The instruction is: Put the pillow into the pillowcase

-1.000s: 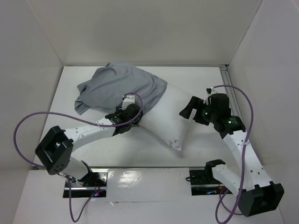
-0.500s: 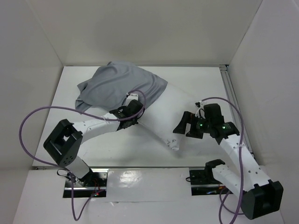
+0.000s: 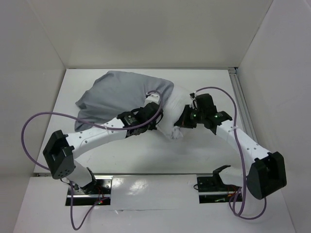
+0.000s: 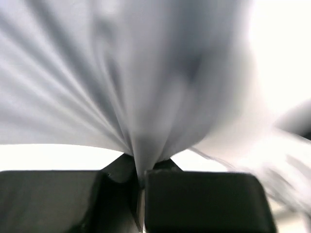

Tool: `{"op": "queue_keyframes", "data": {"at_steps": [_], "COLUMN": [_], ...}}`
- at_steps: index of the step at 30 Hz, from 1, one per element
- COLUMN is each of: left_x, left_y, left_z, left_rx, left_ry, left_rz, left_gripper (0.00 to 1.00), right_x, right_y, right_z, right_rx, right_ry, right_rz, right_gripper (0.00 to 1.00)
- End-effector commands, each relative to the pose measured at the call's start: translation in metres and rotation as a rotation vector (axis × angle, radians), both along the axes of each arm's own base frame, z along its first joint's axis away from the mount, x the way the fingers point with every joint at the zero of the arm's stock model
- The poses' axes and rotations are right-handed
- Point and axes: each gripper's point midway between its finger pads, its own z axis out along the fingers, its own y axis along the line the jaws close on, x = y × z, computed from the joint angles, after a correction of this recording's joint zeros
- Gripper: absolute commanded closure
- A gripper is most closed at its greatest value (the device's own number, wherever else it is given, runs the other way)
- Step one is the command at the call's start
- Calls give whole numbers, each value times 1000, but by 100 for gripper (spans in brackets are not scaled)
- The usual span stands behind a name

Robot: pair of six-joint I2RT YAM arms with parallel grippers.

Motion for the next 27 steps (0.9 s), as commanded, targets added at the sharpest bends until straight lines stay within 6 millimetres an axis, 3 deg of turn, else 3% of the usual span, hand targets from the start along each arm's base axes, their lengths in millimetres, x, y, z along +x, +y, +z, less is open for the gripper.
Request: {"op": "queue_keyframes", "data": {"at_steps": [1,3,5,9,10,11,13,14,16,18,20,21,23,24,26,27], "left_x": [-45,-58,-57,-17,1,8,19,17,11,-6,-29,-47,-79,-96,-112,-115], "left_y": [-103,-123,-128,-94,-76,-68,-49,-40,-33,-18,-19,-18,-21,-24,-33,-36], "left_z": [114,131,156,189,191,211,228,245,254,272,275,291,272,281,248,243], "left_rx": [-362,-404,-434,-432,-414,-428,-406,-408,-386,-387,-391,-422,-389,-405,-338,-327], "left_ry": [-65,-58,-100,-181,-186,-216,-248,-253,-259,-253,-212,-210,-41,-3,151,165], "left_rz": [-276,-360,-390,-330,-288,-278,-261,-252,-264,-273,-315,-367,-440,-485,-502,-510], "left_gripper": [100,100,100,100,100,100,100,100,100,100,100,100,100,100,100,100], "right_x": [66,72,71,69,66,62,56,45,33,8,-14,-36,-59,-71,-101,-112], "right_y": [25,23,19,4,-3,-10,-19,-29,-39,-52,-61,-69,-76,-79,-84,-81], "right_z": [92,90,88,97,106,106,117,116,126,123,120,104,105,105,101,104], "right_rx": [192,224,250,247,252,228,193,157,88,12,-59,-109,-158,-169,-189,-166], "right_ry": [-318,-299,-292,-322,-340,-336,-371,-353,-385,-351,-343,-248,-212,-177,-81,-61], "right_rz": [-69,-111,-129,-186,-200,-211,-200,-208,-187,-176,-124,-100,-46,-42,6,31], "right_gripper": [100,100,100,100,100,100,100,100,100,100,100,100,100,100,100,100]}}
